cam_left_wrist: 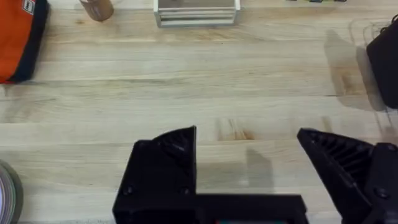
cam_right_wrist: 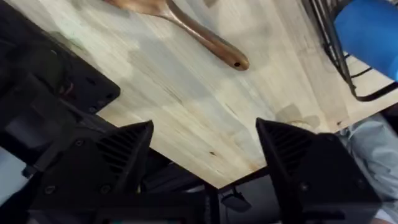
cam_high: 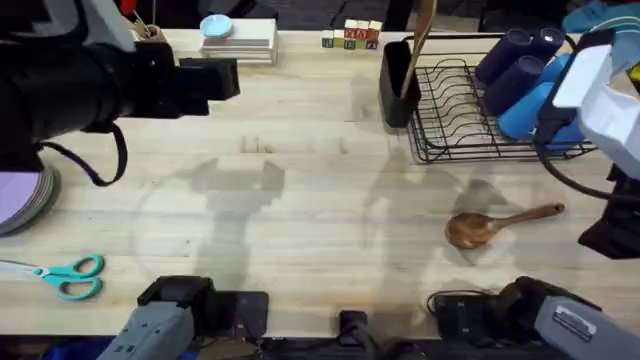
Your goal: Pick up the spoon on the table one by one and put them onto the rack
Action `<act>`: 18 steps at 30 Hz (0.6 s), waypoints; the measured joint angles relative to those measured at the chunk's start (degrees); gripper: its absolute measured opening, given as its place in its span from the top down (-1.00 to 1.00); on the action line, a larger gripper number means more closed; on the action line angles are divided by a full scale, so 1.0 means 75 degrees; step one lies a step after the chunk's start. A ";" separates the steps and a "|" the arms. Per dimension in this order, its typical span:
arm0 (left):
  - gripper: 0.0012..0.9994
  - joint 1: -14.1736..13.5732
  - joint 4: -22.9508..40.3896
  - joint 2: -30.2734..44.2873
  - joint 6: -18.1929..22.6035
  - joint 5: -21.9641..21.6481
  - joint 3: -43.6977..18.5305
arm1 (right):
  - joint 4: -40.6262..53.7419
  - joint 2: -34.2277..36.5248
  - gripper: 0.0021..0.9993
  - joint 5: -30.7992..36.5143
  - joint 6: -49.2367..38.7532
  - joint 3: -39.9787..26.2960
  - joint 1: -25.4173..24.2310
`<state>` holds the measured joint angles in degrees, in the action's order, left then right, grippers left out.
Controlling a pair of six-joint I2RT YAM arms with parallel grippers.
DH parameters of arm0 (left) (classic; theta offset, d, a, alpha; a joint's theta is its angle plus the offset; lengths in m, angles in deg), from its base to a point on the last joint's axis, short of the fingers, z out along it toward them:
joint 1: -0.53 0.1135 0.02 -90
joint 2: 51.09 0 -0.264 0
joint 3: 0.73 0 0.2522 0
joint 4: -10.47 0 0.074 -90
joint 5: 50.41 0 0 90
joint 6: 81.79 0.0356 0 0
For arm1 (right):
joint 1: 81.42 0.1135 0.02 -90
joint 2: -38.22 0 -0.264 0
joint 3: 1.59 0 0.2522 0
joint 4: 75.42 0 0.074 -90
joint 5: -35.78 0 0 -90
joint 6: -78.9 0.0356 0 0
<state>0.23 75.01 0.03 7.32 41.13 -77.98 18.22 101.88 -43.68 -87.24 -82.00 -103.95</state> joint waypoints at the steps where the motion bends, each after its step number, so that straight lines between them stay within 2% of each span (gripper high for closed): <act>1: -0.99 0.0000 0.0000 -0.0001 0.0000 0.0000 0.0000 | 0.0002 -0.0001 -0.99 0.0006 -0.0058 0.0000 0.0003; 10: -0.99 0.0000 0.0000 0.0000 0.0000 0.0000 0.0000 | 0.0000 0.0000 -0.99 -0.0045 -0.0256 0.0000 0.0317; 13: -0.99 0.0000 0.0000 0.0000 0.0000 0.0000 0.0000 | 0.0006 0.0000 -0.99 -0.0581 -0.0258 0.0000 0.0332; 18: -0.99 0.0000 0.0000 -0.0003 0.0000 0.0000 0.0000 | -0.0034 0.0000 -0.99 -0.0984 -0.0565 0.0000 0.0332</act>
<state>0.23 75.01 0.00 7.32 41.13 -77.98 17.96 101.88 -51.05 -91.47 -82.00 -101.46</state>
